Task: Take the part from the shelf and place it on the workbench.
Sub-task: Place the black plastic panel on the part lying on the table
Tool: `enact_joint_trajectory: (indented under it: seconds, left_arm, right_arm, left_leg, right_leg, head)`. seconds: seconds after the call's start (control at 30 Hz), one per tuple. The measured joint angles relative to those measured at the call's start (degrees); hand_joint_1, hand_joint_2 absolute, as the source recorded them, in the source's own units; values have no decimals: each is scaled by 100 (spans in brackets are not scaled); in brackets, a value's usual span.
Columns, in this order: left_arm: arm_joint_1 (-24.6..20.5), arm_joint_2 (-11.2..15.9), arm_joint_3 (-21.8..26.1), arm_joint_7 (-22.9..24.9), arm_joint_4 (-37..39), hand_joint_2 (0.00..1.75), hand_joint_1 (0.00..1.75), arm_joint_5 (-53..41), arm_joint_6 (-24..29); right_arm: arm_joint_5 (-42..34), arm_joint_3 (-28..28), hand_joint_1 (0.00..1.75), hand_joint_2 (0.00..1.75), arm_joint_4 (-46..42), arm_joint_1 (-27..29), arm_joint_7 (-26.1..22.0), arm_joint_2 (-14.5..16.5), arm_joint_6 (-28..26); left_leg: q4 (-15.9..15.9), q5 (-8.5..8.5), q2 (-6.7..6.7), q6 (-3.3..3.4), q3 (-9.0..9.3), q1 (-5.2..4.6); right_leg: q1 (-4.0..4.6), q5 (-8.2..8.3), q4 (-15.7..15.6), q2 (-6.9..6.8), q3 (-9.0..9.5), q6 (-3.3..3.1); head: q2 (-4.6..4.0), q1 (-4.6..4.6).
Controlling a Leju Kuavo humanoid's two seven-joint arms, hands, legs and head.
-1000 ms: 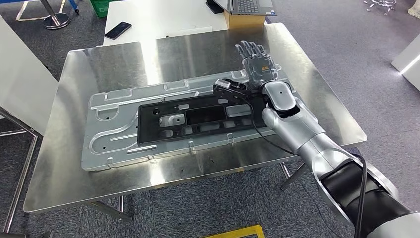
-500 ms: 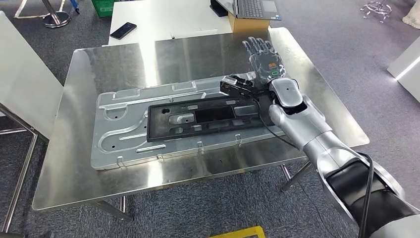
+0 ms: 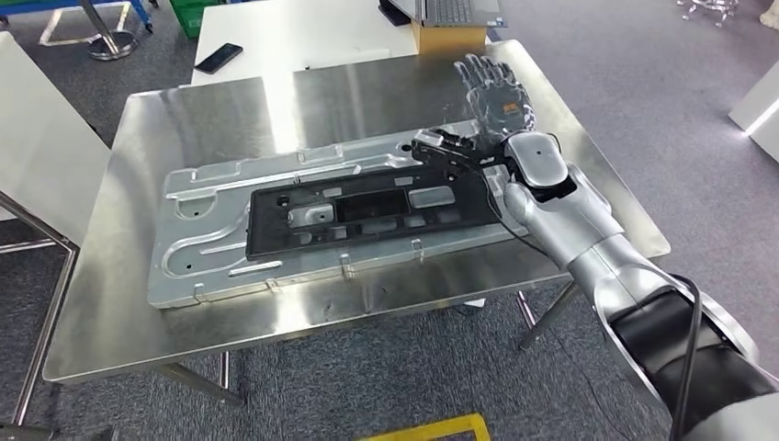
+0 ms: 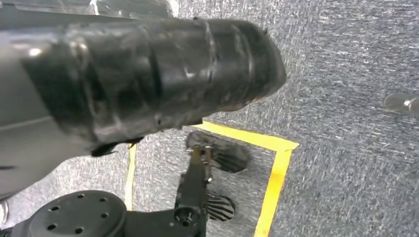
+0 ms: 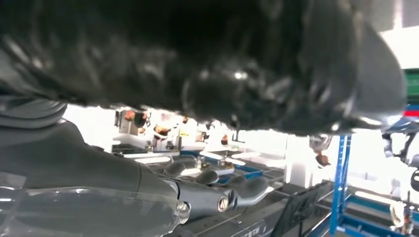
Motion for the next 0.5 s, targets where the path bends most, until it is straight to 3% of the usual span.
enact_joint_trajectory:
  seconds: [0.07, 0.1, 0.13, 0.17, 0.23, 0.3, 0.4, 0.43, 0.5]
  left_arm:
    - [-6, -9, 0, -2, 0, 0, 0, 0, -2]
    - [-6, -14, 0, -2, 0, 0, 0, 0, -3]
    - [-6, -17, 0, -2, 0, 0, 0, 0, -3]
    - [-8, -19, 0, -4, 0, 0, 0, 0, -4]
    - [-26, -11, -1, -9, 0, 0, 0, 1, -2]
    - [-43, -2, -2, -17, 0, 0, 0, 1, 1]
    - [-49, -5, -2, -25, 0, 0, 0, 2, 9]
    - [-49, -8, -3, -25, 0, 0, 0, 1, 10]
    - [-50, -19, -4, -26, 0, 0, 0, -3, 10]
  right_arm:
    - [20, 0, 0, 0, -15, -7, 1, -2, 19]
    - [26, 0, 0, 0, -16, -5, 2, -2, 25]
    - [31, 0, 0, 0, -17, -4, 2, -3, 29]
    - [34, 0, 0, 0, -22, -5, 2, -6, 32]
    - [42, 0, 0, 0, -47, -14, 2, -15, 36]
    - [46, 0, 0, 0, -73, -30, 2, -32, 43]
    - [48, 0, 0, 0, -92, -40, 7, -62, 67]
    - [49, 0, 0, 0, -101, -44, 10, -85, 81]
    - [52, 0, 0, 0, -118, -53, 16, -130, 105]
  left_leg:
    - [734, -412, 17, 26, -217, -23]
    - [924, -481, 17, 52, -232, -45]
    - [906, -444, 17, 91, -141, -72]
    - [674, -321, 17, 142, 58, -108]
    - [-119, -120, 31, 285, 605, -196]
    - [-615, -52, 50, 360, 891, -275]
    - [-757, 101, 58, 381, 857, -302]
    - [-806, 183, 66, 405, 840, -286]
    - [-883, 345, 83, 448, 760, -252]
  right_leg:
    - [58, 73, 1, -14, -99, -52]
    - [89, 111, 4, -18, -151, -68]
    - [118, 151, 9, -18, -202, -79]
    - [144, 188, 13, -16, -246, -85]
    - [173, 261, 17, -19, -309, -77]
    - [157, 338, -3, -34, -331, -30]
    - [123, 445, -66, -42, -342, 82]
    - [124, 362, -20, -37, -374, 115]
    - [118, -95, 391, -22, -513, 161]
  head:
    - [0, -2]
    - [0, 0]
    - [0, -1]
    - [0, 0]
    - [0, 6]
    - [0, 5]
    - [0, -9]
    - [0, -5]
    - [0, 15]
